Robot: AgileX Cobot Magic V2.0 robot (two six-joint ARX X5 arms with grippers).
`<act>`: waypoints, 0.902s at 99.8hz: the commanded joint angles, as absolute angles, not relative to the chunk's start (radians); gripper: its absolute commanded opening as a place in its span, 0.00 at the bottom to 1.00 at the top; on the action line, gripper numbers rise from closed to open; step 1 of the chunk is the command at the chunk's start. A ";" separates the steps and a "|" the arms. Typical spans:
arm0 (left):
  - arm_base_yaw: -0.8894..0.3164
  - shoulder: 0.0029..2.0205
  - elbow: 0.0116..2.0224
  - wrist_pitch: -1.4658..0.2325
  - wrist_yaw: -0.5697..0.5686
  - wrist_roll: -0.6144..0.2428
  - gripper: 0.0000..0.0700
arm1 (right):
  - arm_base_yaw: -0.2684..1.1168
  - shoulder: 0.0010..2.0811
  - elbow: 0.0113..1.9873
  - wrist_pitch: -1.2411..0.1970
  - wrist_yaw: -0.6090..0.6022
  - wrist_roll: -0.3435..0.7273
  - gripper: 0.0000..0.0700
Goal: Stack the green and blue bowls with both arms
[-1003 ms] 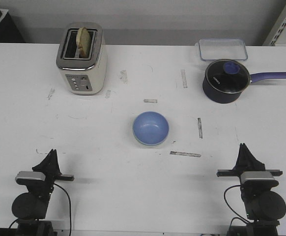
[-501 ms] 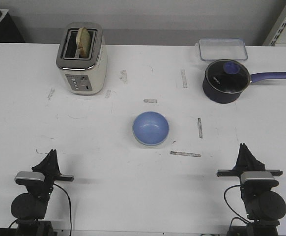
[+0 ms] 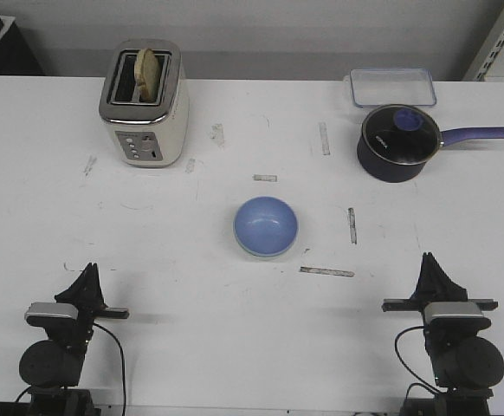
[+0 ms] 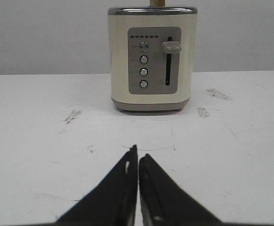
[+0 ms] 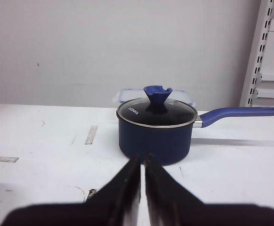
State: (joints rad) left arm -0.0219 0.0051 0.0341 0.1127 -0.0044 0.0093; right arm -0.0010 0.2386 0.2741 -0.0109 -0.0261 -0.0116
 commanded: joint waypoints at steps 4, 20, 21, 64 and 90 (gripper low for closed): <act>-0.023 0.003 0.012 0.128 -0.004 0.007 0.00 | -0.001 0.236 0.275 0.000 -0.025 -0.020 0.01; -0.023 0.003 0.012 0.128 -0.004 0.007 0.00 | -0.001 0.236 0.275 0.000 -0.026 -0.020 0.01; -0.023 0.003 0.012 0.128 -0.004 0.007 0.00 | -0.001 0.236 0.275 0.000 -0.026 -0.020 0.01; -0.023 0.003 0.012 0.128 -0.004 0.007 0.00 | -0.001 0.211 0.266 0.007 -0.026 -0.020 0.01; -0.023 0.003 0.012 0.128 -0.004 0.007 0.00 | 0.002 0.089 0.166 0.015 -0.027 -0.023 0.01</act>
